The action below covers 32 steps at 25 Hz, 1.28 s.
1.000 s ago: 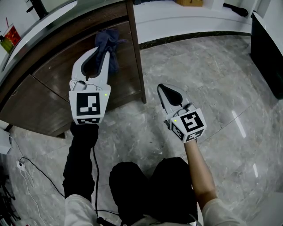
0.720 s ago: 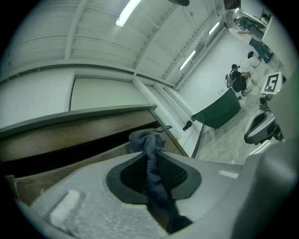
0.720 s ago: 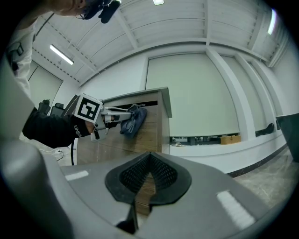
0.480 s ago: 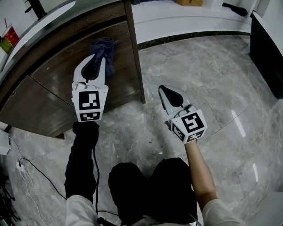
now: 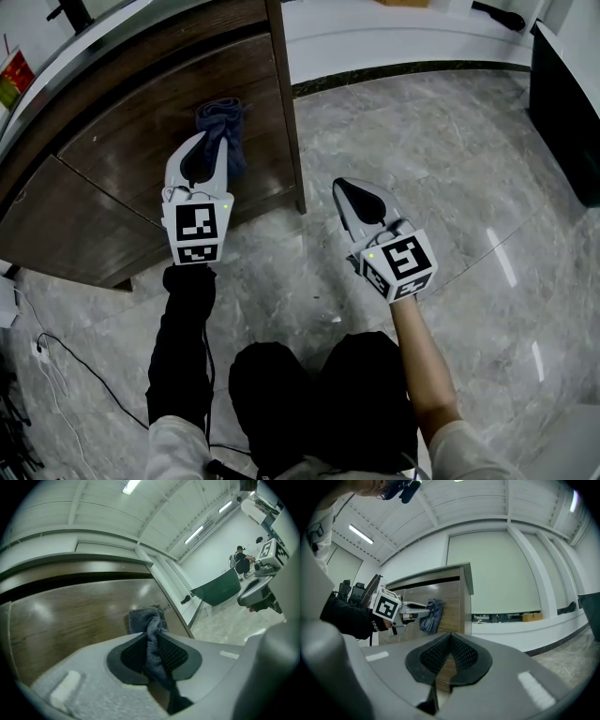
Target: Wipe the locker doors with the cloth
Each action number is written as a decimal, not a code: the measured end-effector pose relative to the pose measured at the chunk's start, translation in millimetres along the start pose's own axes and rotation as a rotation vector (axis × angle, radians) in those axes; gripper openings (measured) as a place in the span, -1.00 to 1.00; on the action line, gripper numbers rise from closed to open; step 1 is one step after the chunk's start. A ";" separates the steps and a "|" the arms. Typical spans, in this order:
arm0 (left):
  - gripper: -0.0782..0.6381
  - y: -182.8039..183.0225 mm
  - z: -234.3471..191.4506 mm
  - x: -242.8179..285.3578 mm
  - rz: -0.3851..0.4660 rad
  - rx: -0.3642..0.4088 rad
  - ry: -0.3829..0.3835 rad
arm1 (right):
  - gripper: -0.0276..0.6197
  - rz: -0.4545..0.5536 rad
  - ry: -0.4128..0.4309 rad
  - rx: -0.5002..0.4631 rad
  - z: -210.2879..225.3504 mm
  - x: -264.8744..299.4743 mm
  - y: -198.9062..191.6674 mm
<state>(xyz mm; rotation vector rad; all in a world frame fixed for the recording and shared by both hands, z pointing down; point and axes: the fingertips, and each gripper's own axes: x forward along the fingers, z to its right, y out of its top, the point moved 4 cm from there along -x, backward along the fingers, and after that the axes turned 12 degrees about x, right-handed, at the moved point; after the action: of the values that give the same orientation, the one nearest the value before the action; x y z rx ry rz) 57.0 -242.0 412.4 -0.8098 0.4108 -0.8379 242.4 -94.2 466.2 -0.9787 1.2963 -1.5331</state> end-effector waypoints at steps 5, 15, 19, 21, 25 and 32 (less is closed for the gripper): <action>-0.59 -27.8 20.6 -1.8 -0.029 -0.045 -0.022 | -0.90 -0.011 -0.005 -0.003 0.4 0.4 -3.4; -0.59 -86.0 62.7 -7.1 -0.119 -0.088 -0.100 | -0.90 -0.034 -0.010 -0.010 2.0 0.9 -10.6; -0.59 -107.1 77.8 -9.0 -0.155 -0.101 -0.120 | -0.90 -0.041 -0.009 -0.012 1.3 2.3 -13.6; -0.59 -114.2 83.0 -9.4 -0.167 -0.114 -0.124 | -0.90 -0.046 -0.007 -0.015 0.3 3.3 -15.3; -0.59 -124.8 91.2 -9.6 -0.184 -0.128 -0.138 | -0.90 -0.056 -0.008 -0.009 0.4 5.3 -19.8; -0.59 -150.3 109.3 -12.6 -0.239 -0.171 -0.168 | -0.90 -0.077 -0.005 0.003 -1.9 9.1 -28.3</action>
<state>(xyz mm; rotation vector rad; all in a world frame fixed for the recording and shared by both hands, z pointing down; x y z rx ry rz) 41.8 -241.6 598.0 -1.0952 0.2417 -0.9558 234.2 -100.3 494.2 -1.0404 1.2654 -1.5894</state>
